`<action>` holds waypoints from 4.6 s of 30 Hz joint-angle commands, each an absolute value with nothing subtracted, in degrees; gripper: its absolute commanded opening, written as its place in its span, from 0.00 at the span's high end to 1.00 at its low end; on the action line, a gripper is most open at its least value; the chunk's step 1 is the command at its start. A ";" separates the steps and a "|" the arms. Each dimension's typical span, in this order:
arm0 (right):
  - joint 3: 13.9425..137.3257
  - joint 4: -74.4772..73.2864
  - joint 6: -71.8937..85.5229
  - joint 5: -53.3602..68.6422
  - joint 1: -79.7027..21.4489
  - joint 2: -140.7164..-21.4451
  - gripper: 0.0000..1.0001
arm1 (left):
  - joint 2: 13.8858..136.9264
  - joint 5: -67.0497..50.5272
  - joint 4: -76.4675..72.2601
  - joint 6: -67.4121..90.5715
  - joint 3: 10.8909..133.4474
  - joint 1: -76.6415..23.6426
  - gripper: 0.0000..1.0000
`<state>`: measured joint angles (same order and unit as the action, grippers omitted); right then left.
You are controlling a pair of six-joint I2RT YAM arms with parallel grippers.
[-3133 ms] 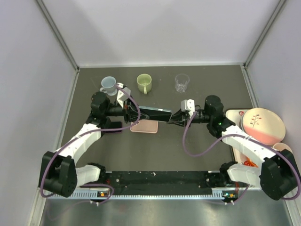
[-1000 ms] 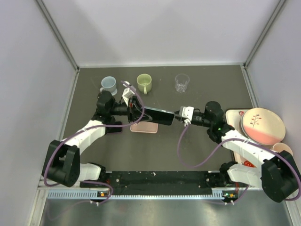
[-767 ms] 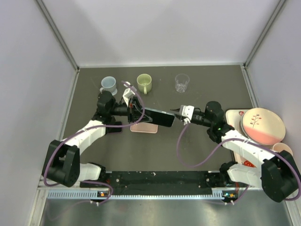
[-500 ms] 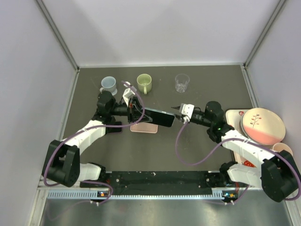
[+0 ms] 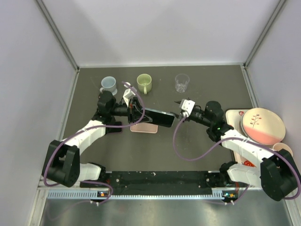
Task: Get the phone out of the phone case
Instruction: Remove the phone case from the phone.
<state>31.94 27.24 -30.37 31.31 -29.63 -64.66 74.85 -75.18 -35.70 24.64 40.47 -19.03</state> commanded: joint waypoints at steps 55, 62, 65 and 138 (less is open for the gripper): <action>40.87 39.64 19.34 70.21 -15.64 -65.39 0.50 | 69.70 -73.04 -31.91 16.00 42.71 -18.98 1.00; 41.13 38.94 18.99 74.88 -15.91 -66.53 0.53 | 69.70 -73.39 -31.99 15.91 42.71 -19.07 1.00; 41.57 36.14 17.06 75.32 -16.26 -66.71 0.56 | 69.61 -73.56 -32.08 15.91 42.71 -18.99 1.00; 47.72 30.77 25.49 79.19 -18.81 -74.71 1.00 | 63.63 -79.19 -22.94 0.53 40.96 -23.12 1.00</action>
<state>44.07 31.51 27.22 82.87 -18.37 -73.58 66.08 -73.84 -20.05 2.35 40.38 -21.43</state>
